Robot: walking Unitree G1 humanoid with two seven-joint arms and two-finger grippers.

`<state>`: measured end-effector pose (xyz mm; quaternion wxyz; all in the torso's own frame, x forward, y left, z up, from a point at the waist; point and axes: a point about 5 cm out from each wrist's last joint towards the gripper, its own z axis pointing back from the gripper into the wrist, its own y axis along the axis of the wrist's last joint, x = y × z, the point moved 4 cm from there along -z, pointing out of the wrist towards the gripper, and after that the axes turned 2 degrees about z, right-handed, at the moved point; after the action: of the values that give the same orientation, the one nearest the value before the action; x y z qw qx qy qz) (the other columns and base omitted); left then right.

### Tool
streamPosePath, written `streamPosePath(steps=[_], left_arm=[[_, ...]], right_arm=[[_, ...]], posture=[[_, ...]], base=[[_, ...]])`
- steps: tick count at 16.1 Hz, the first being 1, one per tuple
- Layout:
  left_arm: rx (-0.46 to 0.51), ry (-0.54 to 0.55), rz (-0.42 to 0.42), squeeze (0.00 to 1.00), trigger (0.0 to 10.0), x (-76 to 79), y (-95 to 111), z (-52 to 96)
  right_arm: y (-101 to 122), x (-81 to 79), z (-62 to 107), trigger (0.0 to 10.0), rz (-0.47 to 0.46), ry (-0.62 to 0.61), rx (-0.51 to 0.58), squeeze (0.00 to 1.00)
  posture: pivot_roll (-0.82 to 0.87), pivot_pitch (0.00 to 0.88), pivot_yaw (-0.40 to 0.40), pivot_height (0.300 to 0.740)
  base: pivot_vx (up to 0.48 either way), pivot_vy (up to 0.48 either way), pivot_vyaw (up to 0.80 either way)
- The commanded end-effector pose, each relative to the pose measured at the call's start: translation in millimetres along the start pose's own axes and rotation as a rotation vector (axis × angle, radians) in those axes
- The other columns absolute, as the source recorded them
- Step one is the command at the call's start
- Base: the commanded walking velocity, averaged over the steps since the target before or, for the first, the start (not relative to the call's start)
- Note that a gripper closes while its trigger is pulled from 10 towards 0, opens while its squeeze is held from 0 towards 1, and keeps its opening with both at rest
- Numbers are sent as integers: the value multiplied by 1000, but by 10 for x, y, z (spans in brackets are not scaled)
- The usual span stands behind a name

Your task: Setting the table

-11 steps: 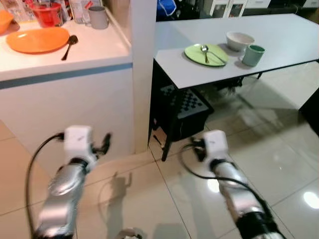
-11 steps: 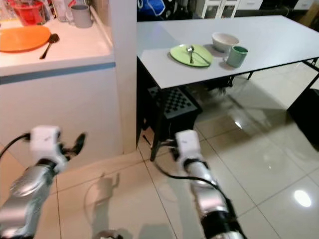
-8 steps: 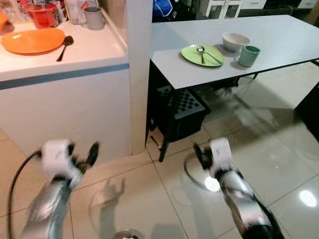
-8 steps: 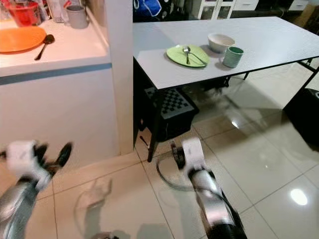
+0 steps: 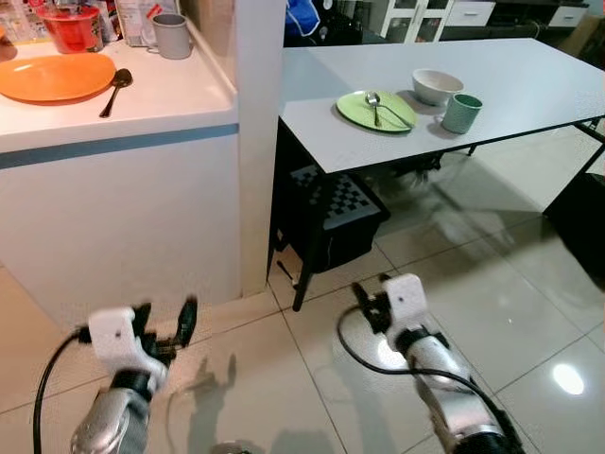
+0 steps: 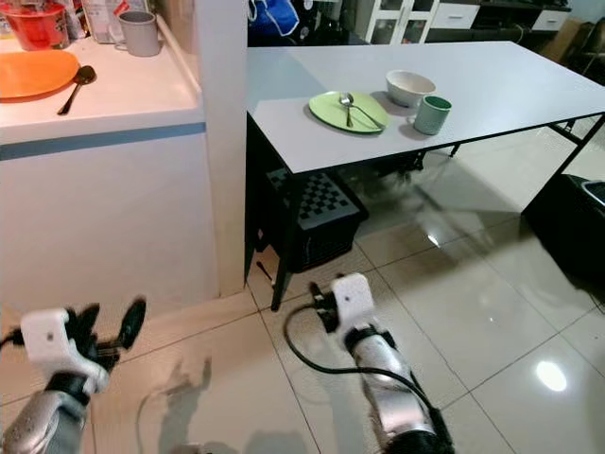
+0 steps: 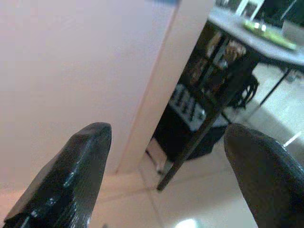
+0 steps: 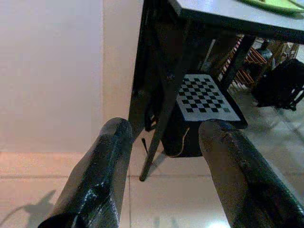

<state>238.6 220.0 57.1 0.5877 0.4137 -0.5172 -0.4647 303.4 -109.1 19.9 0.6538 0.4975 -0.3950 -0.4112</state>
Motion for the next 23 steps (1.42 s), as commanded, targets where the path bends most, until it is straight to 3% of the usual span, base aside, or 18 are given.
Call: streamPosePath(steps=[1,2,5,7,9,12,14,16,17,20,23], left_arm=[[16,-31,-4,0,10000,57,72,-19],[10,-48,-17,0,10000,74,74,-26],[-147,-321,-168,0,10000,326,-45,-24],[-156,-357,-176,0,10000,413,-98,59],[-151,-357,-162,0,10000,458,-113,83],[-126,-345,-163,0,10000,503,-63,-7],[-82,-286,-141,0,10000,422,24,-46],[45,-147,-49,0,10000,252,240,-105],[78,-132,-66,0,10000,252,300,-146],[119,-115,-99,0,10000,268,376,-325],[123,-98,-81,0,10000,290,324,-422]], right_arm=[[11,69,1,10000,-4,4,-10,0],[6,65,-2,10000,3,15,-16,0],[36,-119,6,10000,88,229,-39,0],[38,-101,31,10000,71,223,-39,0],[39,-103,56,10000,56,226,-42,0],[63,-120,51,10000,52,233,-37,0],[78,-90,53,10000,39,187,-24,0],[216,64,53,10000,12,34,81,0],[254,87,42,10000,14,18,104,0],[306,161,-73,10000,36,-4,113,0],[362,197,-205,10000,50,-8,113,0]], posture=[[209,0,-87,740],[209,0,-87,740],[210,20,-88,740],[206,26,-94,740],[202,28,-97,740],[200,22,-98,740],[202,17,-96,740],[211,5,-103,740],[217,0,-108,740],[211,0,-138,740],[209,0,-174,740]], base=[[0,0,0],[0,0,0],[0,0,0],[0,0,0],[0,0,0],[0,0,0],[0,0,0],[0,0,0],[0,0,0],[0,0,0],[0,0,0]])
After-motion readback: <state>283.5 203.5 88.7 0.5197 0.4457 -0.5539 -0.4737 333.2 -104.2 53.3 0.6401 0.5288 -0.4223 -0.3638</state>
